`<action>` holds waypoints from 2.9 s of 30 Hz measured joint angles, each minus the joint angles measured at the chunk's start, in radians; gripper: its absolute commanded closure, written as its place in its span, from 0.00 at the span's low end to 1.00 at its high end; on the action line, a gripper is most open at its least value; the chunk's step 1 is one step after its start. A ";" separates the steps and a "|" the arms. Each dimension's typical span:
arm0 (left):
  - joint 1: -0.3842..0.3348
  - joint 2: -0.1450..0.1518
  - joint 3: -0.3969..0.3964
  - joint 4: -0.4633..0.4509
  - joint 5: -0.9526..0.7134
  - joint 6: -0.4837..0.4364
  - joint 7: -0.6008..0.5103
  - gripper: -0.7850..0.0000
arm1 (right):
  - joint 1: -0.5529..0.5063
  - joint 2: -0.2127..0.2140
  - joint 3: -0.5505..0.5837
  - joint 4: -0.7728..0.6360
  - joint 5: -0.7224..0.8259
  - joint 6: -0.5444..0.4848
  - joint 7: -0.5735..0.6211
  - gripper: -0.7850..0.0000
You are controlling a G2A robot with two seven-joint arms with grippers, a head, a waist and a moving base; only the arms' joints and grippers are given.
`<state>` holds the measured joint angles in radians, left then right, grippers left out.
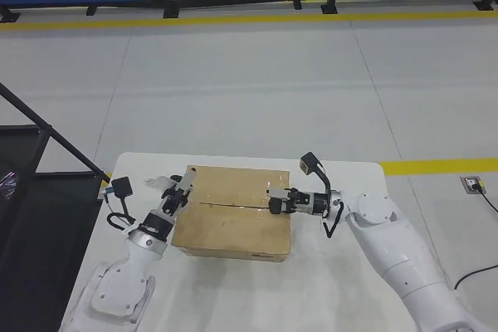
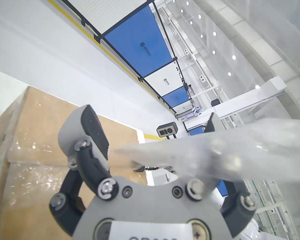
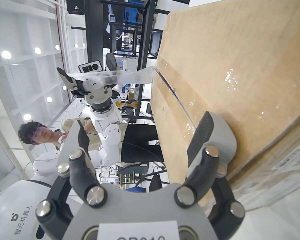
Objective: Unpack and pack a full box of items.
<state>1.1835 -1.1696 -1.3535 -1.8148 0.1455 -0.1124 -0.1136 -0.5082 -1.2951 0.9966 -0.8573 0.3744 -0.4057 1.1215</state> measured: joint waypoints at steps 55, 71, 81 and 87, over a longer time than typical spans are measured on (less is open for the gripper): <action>-0.024 0.021 -0.199 0.224 -0.287 -0.128 -0.517 0.00 | -0.231 0.055 0.170 -0.334 -0.107 -0.014 -0.331 0.00; -0.050 0.023 -0.166 0.250 -0.311 -0.152 -0.516 0.00 | -0.265 0.065 0.183 -0.396 0.025 0.037 -0.160 0.00; -0.110 0.021 -0.156 0.282 -0.357 -0.104 -0.482 0.00 | -0.240 0.054 0.107 -0.432 -0.072 0.040 -0.165 0.00; -0.179 0.020 -0.129 0.374 -0.363 -0.065 -0.524 0.00 | -0.223 0.044 0.067 -0.427 -0.088 0.076 -0.204 0.00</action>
<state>1.0041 -1.1494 -1.4828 -1.4411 -0.2175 -0.1769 -0.6374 -0.7314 -1.2515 1.0641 -1.2841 0.2862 -0.3302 0.9174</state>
